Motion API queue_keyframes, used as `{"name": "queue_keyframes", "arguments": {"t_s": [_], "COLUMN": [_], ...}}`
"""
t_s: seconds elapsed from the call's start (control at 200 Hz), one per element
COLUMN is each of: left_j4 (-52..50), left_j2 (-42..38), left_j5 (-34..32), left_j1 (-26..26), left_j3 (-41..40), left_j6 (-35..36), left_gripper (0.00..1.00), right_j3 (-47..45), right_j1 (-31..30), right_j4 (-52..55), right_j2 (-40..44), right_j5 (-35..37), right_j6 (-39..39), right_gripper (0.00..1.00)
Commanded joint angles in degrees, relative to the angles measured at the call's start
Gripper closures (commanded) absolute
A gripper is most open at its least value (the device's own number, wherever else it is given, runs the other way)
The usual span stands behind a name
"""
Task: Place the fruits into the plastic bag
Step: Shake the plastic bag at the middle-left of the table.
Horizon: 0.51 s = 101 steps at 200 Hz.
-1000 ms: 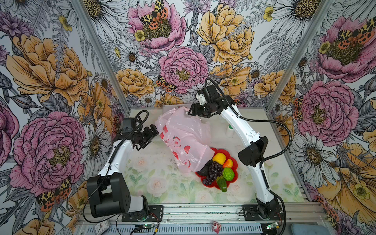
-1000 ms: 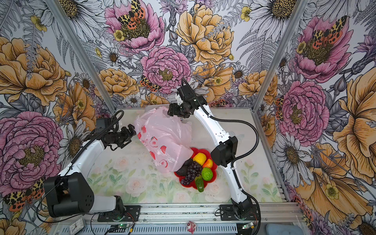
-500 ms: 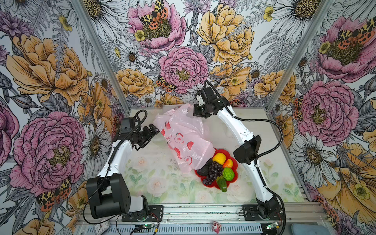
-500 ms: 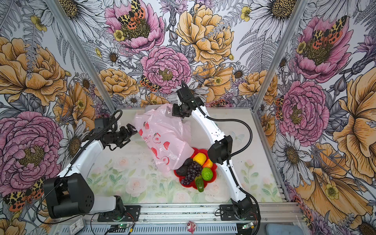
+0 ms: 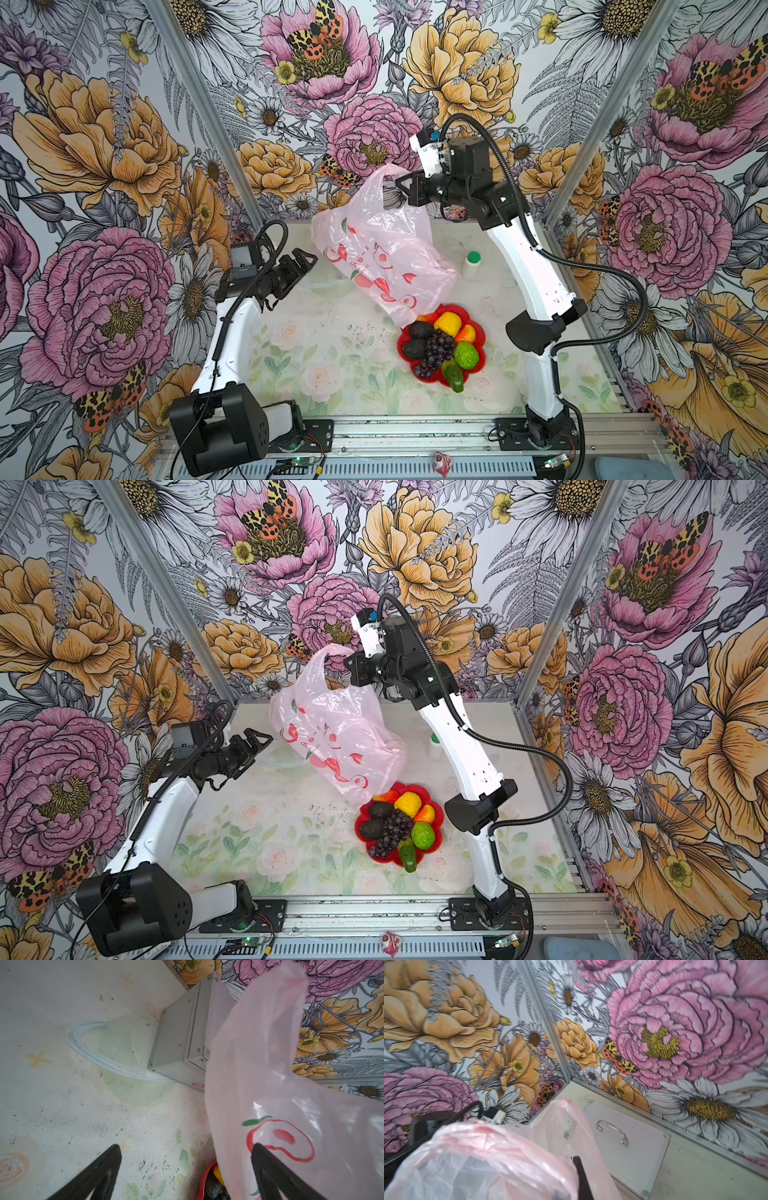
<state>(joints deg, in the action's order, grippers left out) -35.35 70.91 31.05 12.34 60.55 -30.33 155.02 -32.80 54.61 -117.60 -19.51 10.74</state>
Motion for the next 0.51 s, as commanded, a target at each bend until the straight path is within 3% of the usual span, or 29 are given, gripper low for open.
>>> {"name": "queue_keyframes", "arguments": {"t_s": [0.0,0.105,0.235,0.345,0.5], "left_j4": [-0.25,-0.57,-0.89,-1.55,-1.73], "left_j2": [-1.10,-1.47,-2.22,-2.65,-1.56], "left_j5": [2.07,2.76,3.66,4.43,7.38], "left_j1": [0.67,0.25,-1.03,-2.70,-7.66], "left_j3": [3.84,5.61,6.64,7.63,11.86], "left_j6": [-0.77,-1.44,-1.21,1.12,5.75], "left_gripper": [0.01,0.01,0.01,0.01,0.01], "right_j3": [-8.44,-20.97,-32.70,-36.26,-36.75], "right_j1": [-0.43,-0.59,-0.77,-0.86,-1.76], "right_j4": [-0.64,-0.73,-0.93,-1.43,-1.94], "right_j2": [5.68,12.31,18.29,21.09,22.32], "right_j5": [-5.86,-8.41,-9.00,-8.18,-7.26], "right_j6": [-21.50,-38.52,-52.60,-56.87,-57.19], "right_gripper": [1.00,1.00,1.00,1.00,1.00]}}
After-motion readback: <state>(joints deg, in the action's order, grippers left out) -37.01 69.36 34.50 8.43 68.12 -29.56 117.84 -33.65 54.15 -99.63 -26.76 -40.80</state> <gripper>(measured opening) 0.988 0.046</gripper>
